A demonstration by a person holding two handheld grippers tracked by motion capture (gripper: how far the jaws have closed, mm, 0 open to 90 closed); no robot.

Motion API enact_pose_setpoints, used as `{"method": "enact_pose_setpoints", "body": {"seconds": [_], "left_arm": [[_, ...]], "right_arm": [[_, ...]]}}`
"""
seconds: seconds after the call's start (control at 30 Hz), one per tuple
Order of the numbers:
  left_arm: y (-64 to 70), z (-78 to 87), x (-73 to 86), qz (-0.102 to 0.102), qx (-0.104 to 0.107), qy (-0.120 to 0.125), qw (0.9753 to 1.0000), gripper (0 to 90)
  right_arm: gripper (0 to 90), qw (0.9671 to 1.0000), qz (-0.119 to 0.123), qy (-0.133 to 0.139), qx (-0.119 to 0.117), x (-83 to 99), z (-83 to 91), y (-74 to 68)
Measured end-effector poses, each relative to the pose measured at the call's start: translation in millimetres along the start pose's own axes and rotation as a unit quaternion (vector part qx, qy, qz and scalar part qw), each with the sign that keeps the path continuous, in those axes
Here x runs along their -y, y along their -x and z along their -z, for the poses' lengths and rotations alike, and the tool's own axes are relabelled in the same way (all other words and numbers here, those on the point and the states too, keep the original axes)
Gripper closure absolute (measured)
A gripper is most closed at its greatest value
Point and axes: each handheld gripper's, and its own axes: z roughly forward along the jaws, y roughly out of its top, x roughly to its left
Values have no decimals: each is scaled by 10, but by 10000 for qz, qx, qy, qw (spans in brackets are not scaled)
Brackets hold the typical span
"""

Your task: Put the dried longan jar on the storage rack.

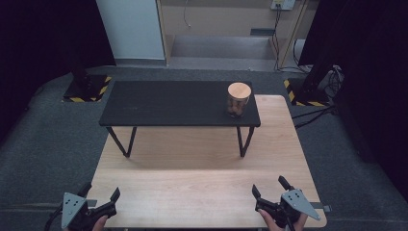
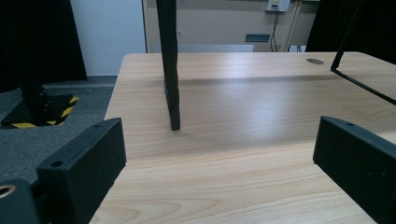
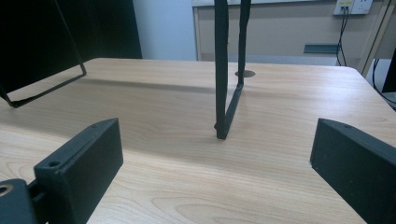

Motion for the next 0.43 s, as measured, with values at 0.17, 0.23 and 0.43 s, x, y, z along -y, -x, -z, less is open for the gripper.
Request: {"method": "enact_pose_setpoints", "body": {"seconds": [0.17,0.23,0.43], "left_arm": [[5,2,6,10,11,-17,10000,12],[5,5,8,8,22,-32,10000,12],[16,48,9,-8,26,8,10000,12]], "right_arm": [[28,10000,-47,-19,-19,4,-15,8],[28,10000,-60,-26,-22,4,-15,11],[27,9999,-139,11,-18,13,17,20]]}}
